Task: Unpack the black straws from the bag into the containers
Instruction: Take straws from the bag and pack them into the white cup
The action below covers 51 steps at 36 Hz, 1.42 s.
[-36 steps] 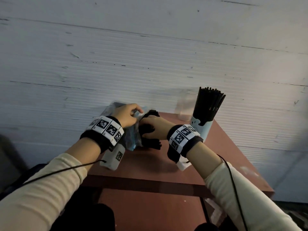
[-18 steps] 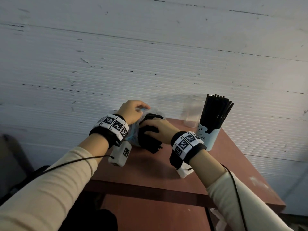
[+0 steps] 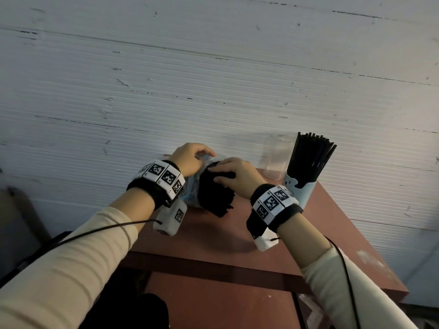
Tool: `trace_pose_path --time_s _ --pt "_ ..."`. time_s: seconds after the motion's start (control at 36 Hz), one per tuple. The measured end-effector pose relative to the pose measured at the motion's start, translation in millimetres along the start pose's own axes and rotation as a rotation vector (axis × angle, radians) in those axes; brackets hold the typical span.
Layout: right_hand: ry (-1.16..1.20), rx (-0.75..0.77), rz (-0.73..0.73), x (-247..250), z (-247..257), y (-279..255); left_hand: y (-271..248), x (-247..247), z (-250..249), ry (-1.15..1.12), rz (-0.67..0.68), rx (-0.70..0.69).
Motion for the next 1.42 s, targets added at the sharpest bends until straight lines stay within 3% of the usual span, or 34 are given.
trace_pose_path --time_s 0.33,0.5,0.61,0.69,0.83,0.92,1.03,1.25,1.33,1.42 --pt "0.129 -0.105 0.043 14.5 -9.2 -8.6 -4.0 -1.9 4.4 0.006 0.061 -0.033" --pt "0.186 -0.12 0.071 37.8 -20.0 -24.9 -12.1 -3.0 -13.2 0.128 -0.038 -0.13" --pt "0.202 -0.145 0.094 56.0 -21.3 -35.7 -25.3 -13.4 -46.3 0.068 0.109 -0.27" --pt "0.199 -0.142 0.111 65.4 -20.5 -42.3 -27.0 -33.7 -58.0 0.215 0.259 -0.27" --pt "0.168 -0.12 0.11 77.3 -13.6 -52.2 -23.0 -55.0 -70.1 0.511 0.295 -0.313" --pt "0.193 -0.108 0.077 88.2 -9.4 -58.8 -21.6 -59.4 -74.6 0.536 0.263 -0.318" --pt "0.174 -0.07 -0.08 115.9 -3.4 -64.6 -14.7 -59.4 -79.6 0.383 0.231 -0.231" --pt "0.168 0.122 -0.568 163.9 24.2 -58.3 -19.0 -63.6 -128.1 -0.107 0.239 -0.145" --pt "0.158 0.197 -0.622 167.8 34.7 -54.3 -25.1 -75.9 -139.1 -0.295 0.285 -0.098" --pt "0.076 0.246 -0.576 159.8 38.5 -51.8 -30.9 -92.4 -141.7 -0.475 0.298 -0.059"
Point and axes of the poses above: each hand's wrist, its own y-axis towards the middle knuckle, its own x-axis out of the back of the hand, z = x × y, the point moved 4 cm from there along y, towards the middle knuckle, and after that the axes turned 5 degrees about -z, right-handed, at the moved point
